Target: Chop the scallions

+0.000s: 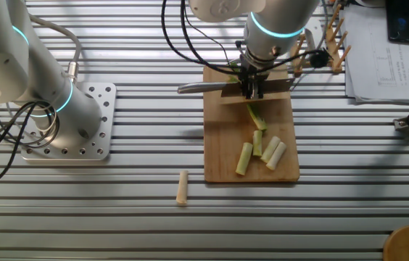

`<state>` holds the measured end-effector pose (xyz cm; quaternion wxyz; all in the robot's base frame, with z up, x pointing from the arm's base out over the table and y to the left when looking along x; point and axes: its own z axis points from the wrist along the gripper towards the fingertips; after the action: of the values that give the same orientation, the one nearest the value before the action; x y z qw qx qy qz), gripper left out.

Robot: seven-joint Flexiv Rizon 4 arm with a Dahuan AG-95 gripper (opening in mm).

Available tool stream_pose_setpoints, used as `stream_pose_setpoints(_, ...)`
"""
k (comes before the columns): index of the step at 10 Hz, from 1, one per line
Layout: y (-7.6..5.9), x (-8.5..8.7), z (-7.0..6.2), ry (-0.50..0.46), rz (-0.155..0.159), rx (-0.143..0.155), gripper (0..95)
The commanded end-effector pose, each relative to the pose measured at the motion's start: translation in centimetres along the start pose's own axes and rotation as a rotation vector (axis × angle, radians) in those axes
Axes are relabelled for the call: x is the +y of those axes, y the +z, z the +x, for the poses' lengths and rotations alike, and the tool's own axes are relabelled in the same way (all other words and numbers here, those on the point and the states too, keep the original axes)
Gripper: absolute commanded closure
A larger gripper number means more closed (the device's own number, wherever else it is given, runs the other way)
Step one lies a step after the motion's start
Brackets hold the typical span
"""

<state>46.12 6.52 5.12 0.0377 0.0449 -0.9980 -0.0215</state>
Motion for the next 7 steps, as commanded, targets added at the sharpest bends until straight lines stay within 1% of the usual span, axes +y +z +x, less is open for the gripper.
stream_pose_setpoints(1,-0.7,0.0,-0.1,-0.003,0.024,0.005,95.0)
stream_pose_setpoints(2,-1.5,-0.2,-0.7,-0.010,0.043,0.016,95.0)
stream_pose_setpoints(3,-2.3,-0.4,-1.2,-0.009,0.045,0.023,95.0)
stream_pose_setpoints(4,-3.9,-1.0,-1.7,-0.008,0.051,0.031,95.0)
stream_pose_setpoints(5,-5.4,-1.6,-1.8,-0.013,0.054,0.032,95.0)
stream_pose_setpoints(6,-6.7,-2.2,-1.8,-0.021,0.048,0.033,95.0)
stream_pose_setpoints(7,-7.2,-2.4,-1.7,-0.024,0.048,0.032,95.0)
